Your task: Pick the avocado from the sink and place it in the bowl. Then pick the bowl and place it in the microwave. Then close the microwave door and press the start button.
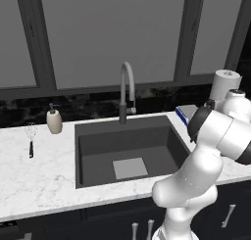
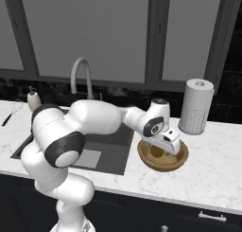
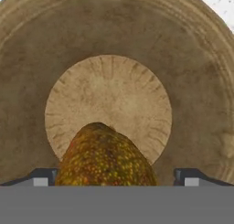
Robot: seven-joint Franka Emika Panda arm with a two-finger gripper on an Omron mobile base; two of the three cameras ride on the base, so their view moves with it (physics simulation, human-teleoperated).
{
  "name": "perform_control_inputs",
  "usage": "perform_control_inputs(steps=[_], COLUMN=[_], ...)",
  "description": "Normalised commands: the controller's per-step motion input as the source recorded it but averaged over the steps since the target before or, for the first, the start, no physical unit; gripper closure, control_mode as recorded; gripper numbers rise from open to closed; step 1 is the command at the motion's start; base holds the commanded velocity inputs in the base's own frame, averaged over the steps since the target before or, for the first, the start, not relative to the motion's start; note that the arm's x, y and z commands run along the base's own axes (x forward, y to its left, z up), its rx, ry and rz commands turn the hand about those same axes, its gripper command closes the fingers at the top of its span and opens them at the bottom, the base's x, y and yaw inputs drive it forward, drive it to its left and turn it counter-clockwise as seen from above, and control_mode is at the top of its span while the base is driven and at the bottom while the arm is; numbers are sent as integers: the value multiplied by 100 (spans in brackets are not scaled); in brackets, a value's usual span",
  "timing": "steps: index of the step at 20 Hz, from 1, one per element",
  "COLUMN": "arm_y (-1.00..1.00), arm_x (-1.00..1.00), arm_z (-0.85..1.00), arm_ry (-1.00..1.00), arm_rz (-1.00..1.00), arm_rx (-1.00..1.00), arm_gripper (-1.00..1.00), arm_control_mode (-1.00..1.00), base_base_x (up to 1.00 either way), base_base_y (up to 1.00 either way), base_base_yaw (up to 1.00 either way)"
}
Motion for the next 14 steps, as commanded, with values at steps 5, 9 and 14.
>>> perform_control_inputs(steps=[5, 9, 14], arm_y=[-22, 18, 17], arm_x=[0, 7, -1], arm_z=[-7, -7, 3], arm_ry=[0, 1, 0], arm_rz=[3, 1, 0], arm_rx=[1, 0, 0], arm_gripper=[-100, -100, -100], arm_control_mode=[-100, -100, -100], base_base_x=[0, 0, 0], base_base_y=[0, 0, 0], base_base_yaw=[0, 0, 0])
